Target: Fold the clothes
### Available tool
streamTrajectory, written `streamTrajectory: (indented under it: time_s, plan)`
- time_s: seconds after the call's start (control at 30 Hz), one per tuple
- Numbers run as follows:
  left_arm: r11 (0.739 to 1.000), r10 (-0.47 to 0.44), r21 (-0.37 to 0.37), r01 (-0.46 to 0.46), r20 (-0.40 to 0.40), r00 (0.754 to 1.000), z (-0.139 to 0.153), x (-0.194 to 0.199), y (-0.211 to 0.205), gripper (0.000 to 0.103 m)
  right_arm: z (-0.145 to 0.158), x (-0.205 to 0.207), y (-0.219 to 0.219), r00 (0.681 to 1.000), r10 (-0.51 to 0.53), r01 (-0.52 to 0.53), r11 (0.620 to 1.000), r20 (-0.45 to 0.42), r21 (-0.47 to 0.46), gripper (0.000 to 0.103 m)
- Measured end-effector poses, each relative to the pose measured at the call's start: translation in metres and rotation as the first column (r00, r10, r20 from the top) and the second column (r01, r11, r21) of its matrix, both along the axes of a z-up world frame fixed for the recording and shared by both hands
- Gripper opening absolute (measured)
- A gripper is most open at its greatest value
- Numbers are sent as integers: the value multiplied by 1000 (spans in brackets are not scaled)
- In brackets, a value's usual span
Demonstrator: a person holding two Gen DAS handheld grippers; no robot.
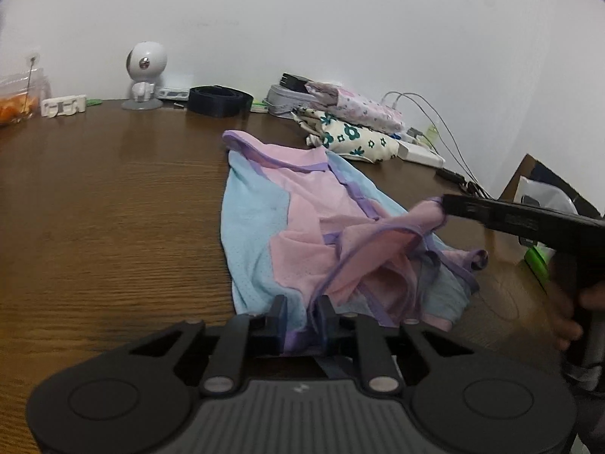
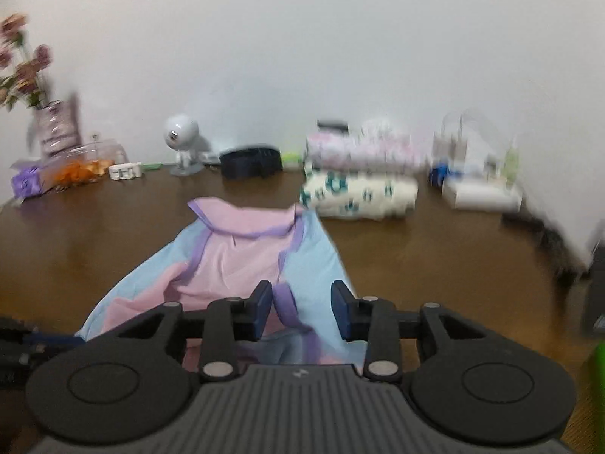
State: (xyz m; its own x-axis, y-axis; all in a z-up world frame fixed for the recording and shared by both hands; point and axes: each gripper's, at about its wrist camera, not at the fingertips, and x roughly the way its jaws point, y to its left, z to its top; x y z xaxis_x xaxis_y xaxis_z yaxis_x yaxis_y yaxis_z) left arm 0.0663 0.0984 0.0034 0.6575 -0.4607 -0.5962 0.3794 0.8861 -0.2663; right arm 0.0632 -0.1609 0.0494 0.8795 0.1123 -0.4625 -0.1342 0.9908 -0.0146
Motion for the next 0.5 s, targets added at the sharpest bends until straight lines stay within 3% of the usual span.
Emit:
streamTrajectory:
  time_s: [0.2,0.33,0.4,0.5]
  plan:
    - [1000,-10,22,10,14,1000,-2,0,-6,17,-12,-30,28,965,240,-252,961,-103,-114,34]
    - [999,4,32,-5,26,1000,7,-10,-4,28,-21,-4,44,980,166,-182,971,-108,-154,34]
    - [1000,6,30,-6,21,1000,11,-17,-1,41,-23,11,48,983,136,-158,970,-125,-186,34]
    - [1000,6,28,-6,-4,1000,10,-24,-2,41,-29,19,48,975,143,-179,960,-172,-214,26]
